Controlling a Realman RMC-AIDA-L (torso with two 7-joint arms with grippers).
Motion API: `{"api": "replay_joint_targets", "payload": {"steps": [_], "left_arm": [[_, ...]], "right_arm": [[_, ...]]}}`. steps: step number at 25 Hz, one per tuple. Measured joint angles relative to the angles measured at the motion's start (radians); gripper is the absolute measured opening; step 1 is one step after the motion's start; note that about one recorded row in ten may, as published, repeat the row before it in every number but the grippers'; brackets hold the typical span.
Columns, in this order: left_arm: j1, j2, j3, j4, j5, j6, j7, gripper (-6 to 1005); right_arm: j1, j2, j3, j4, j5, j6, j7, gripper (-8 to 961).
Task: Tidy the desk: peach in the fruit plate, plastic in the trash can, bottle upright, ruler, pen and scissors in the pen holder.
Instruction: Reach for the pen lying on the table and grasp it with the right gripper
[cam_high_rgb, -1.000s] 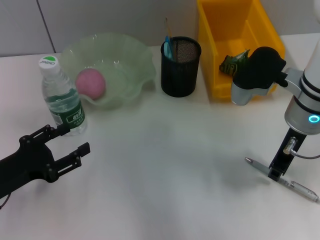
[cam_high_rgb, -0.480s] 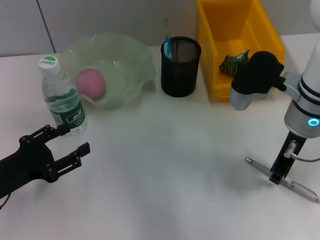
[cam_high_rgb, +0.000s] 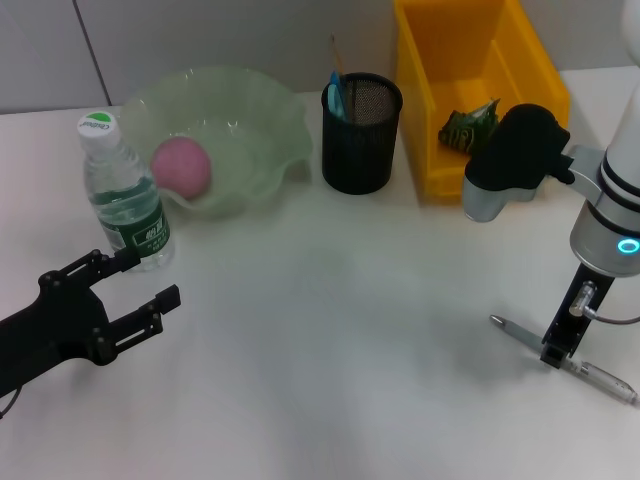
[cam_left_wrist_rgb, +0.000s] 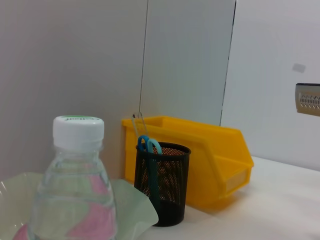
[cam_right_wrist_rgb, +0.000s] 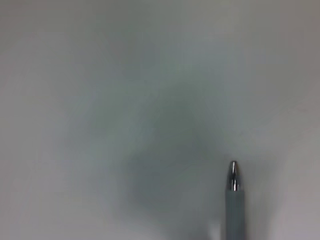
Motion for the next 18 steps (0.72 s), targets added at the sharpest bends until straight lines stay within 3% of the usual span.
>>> {"api": "replay_joint_targets", "payload": {"steps": [18], "left_arm": [[0.0,0.0,-0.001,0.0,0.0,0.0,0.0,744]], "right_arm": [[0.004,0.002,-0.011,0.016,-0.001,0.001,-0.001,237]]}}
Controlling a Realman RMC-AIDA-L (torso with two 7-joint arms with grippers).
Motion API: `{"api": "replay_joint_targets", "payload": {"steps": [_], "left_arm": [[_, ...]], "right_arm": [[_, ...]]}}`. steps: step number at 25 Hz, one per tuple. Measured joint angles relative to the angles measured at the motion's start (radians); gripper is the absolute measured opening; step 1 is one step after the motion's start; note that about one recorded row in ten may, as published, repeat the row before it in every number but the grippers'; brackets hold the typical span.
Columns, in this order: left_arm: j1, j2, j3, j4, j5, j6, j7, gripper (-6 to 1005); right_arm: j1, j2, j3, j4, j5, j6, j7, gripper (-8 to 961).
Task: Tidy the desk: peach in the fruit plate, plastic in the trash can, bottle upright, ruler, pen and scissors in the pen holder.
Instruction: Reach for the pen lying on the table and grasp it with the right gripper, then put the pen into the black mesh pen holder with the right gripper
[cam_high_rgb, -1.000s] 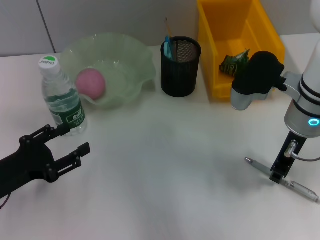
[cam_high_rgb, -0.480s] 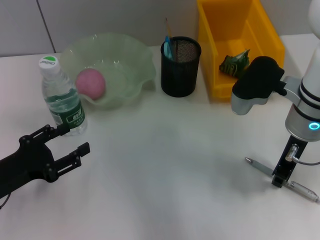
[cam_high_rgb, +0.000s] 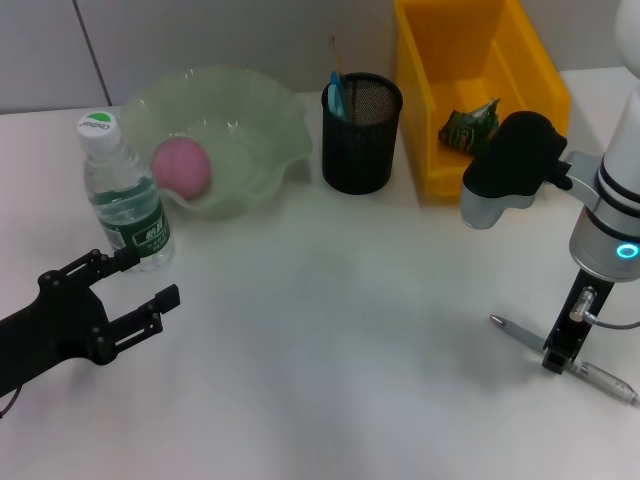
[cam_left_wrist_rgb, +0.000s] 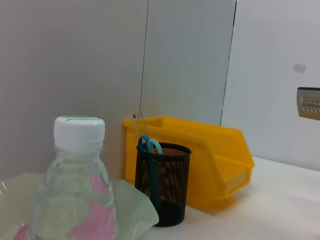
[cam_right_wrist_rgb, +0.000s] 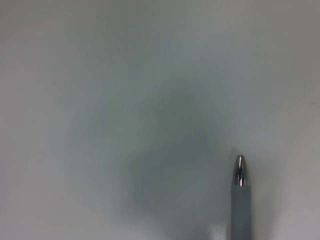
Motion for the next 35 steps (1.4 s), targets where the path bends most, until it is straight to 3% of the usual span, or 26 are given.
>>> {"api": "replay_joint_targets", "payload": {"steps": [13,17,26,35], "left_arm": [[0.0,0.0,0.0,0.003,0.0,0.0,0.0,744],[0.0,0.0,0.0,0.003,0.0,0.0,0.0,744],[0.0,0.0,0.0,0.003,0.0,0.0,0.001,744],[-0.003,0.0,0.0,0.004,0.0,0.0,0.001,744]], "right_arm": [[0.0,0.0,0.0,-0.002,0.0,-0.006,0.0,202],[-0.001,-0.002,0.0,-0.004,0.0,-0.007,0.0,123],[0.002,-0.002,0.01,-0.019,0.002,-0.013,0.0,123],[0.028,-0.005,0.195,-0.071,0.042,-0.037,-0.069,123]]}}
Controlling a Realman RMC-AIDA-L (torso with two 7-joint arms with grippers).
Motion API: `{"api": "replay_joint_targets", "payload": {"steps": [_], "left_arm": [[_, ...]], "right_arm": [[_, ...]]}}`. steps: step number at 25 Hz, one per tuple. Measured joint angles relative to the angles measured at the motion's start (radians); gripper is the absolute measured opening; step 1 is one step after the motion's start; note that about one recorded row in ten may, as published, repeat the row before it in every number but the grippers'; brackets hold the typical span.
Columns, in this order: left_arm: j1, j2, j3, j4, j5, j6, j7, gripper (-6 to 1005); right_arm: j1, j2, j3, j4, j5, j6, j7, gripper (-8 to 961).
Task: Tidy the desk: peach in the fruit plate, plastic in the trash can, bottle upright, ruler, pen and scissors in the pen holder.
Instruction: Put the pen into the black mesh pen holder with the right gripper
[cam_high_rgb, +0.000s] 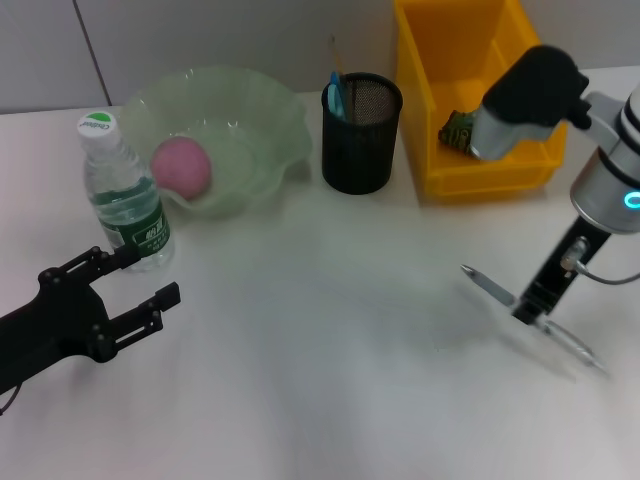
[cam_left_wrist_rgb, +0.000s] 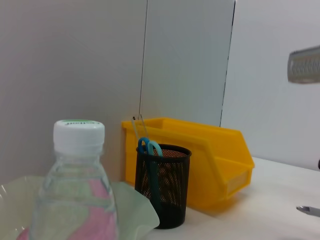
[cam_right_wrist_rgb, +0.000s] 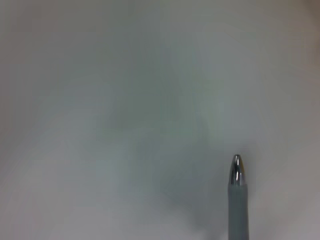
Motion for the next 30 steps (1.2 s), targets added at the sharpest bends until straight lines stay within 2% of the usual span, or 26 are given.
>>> {"api": "replay_joint_targets", "payload": {"steps": [11,18,24,30], "left_arm": [[-0.006,0.0,0.0,0.01,-0.001,0.003,-0.005,744],[-0.01,-0.001,0.0,0.012,-0.005,0.006,-0.007,745],[-0.014,-0.003,0.0,0.012,-0.007,0.009,-0.01,745],[-0.018,-0.005,0.0,0.012,-0.008,0.009,-0.01,745]], "right_arm": [[-0.008,-0.01,0.287,0.024,0.281,0.038,-0.224,123],[-0.067,-0.01,0.402,0.039,0.518,0.101,-0.38,123],[-0.109,-0.012,0.506,0.123,0.753,0.136,-0.571,123],[-0.135,-0.009,0.531,0.197,0.932,0.221,-0.717,122]]}}
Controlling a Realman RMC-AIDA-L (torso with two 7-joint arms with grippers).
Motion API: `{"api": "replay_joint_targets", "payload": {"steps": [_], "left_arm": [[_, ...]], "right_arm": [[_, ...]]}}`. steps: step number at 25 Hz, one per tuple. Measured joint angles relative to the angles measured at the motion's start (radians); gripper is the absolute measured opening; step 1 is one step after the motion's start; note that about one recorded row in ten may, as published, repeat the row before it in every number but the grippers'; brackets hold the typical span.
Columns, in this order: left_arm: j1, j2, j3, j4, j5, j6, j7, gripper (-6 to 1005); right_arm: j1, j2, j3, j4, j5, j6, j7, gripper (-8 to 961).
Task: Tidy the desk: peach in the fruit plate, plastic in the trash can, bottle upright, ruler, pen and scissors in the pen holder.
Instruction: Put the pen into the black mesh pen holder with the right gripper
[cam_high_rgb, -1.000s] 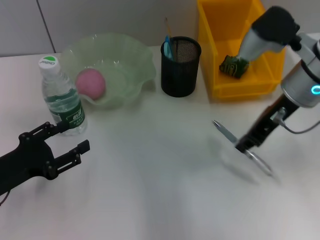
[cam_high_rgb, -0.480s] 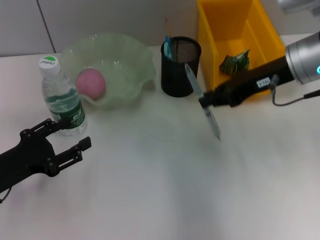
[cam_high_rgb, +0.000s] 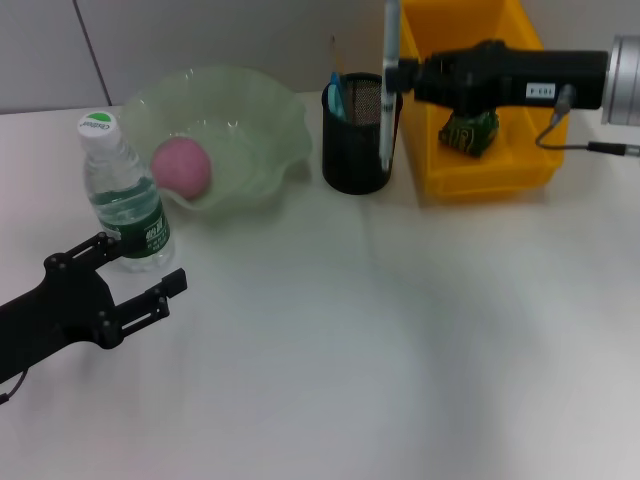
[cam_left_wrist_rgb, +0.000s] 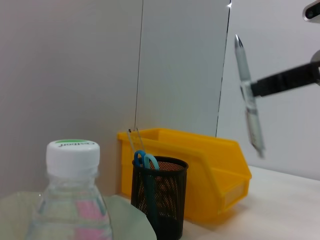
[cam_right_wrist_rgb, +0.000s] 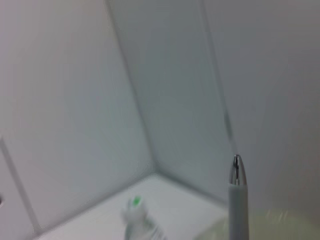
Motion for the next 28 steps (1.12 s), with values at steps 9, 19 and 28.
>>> {"api": "replay_joint_targets", "payload": {"steps": [9,19,28], "left_arm": [[-0.003,-0.005,-0.011,0.012,-0.002,0.0,0.0,745],[-0.003,-0.01,-0.03,0.032,-0.003,-0.007,0.007,745],[-0.011,-0.014,-0.044,0.037,-0.004,-0.024,0.009,745]], "right_arm": [[-0.009,0.01,-0.013,0.085,0.203,0.122,-0.312,122],[0.007,0.013,-0.013,0.089,0.238,0.246,-0.662,122],[0.002,0.017,-0.027,0.098,0.348,0.308,-0.977,122]]}}
